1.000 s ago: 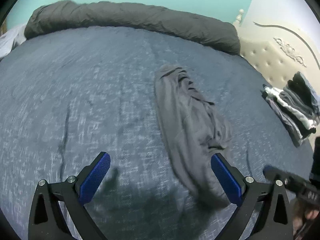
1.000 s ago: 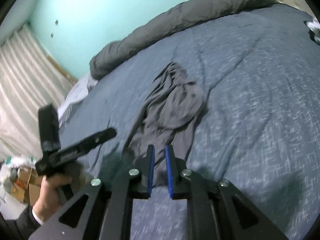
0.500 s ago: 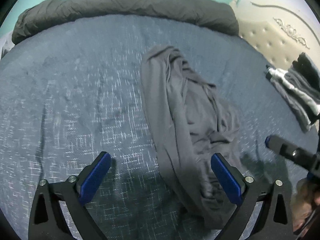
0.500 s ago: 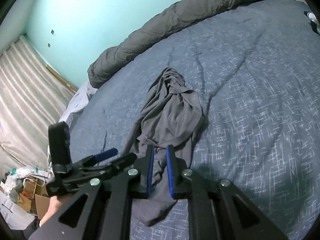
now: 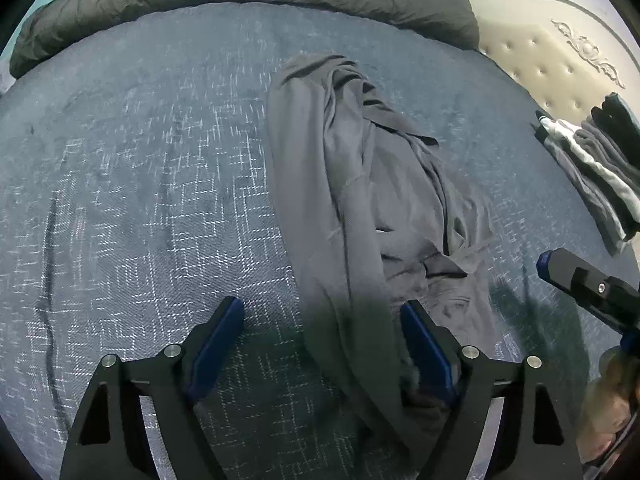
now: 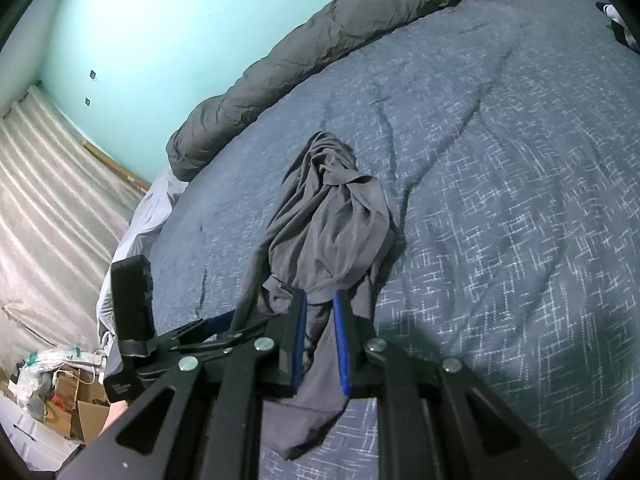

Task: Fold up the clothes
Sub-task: 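Grasp the garment's other end with the left tool while the right tool holds it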

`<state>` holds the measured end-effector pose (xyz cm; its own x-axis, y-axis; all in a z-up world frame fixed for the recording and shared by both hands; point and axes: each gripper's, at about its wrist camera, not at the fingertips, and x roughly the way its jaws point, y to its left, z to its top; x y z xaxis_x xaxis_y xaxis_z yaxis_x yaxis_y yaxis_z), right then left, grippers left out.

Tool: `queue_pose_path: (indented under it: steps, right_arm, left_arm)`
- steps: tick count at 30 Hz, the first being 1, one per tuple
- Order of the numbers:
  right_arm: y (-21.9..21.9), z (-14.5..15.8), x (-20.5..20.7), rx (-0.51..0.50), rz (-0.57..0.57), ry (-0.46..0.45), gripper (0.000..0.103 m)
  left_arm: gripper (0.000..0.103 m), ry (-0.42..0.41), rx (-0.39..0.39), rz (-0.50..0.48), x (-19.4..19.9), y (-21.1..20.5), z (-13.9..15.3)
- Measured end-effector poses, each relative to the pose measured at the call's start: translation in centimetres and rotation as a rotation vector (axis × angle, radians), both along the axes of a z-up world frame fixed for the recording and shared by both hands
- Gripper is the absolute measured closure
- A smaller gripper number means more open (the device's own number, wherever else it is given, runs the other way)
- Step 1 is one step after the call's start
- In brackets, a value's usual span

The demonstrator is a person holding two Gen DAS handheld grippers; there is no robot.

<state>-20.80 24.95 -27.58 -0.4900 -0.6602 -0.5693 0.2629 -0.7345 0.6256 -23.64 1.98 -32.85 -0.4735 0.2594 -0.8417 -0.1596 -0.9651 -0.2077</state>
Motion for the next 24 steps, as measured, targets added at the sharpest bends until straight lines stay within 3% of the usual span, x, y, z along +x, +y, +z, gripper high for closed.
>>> queue_pose_path:
  steps: [10,12,17,24]
  right_arm:
    - [-0.4,0.1,0.1,0.0,0.005,0.001,0.09]
    - [-0.5,0.1,0.1,-0.002,0.003,0.001,0.09]
    - [-0.6,-0.1,-0.2,0.0,-0.003,-0.006,0.09]
    - [-0.5,-0.7,-0.9,0.012,-0.018,-0.035,0.09]
  left_arm:
    - [0.019,-0.003,-0.021,-0.011,-0.6,0.5,-0.2]
    - [0.025,0.004,-0.023,-0.019,-0.7,0.8,0.0]
    - [0.058,0.025,-0.013,-0.071,-0.2,1.9,0.4]
    - [0.083,0.041,0.046,-0.086,0.6,1.7,1.0]
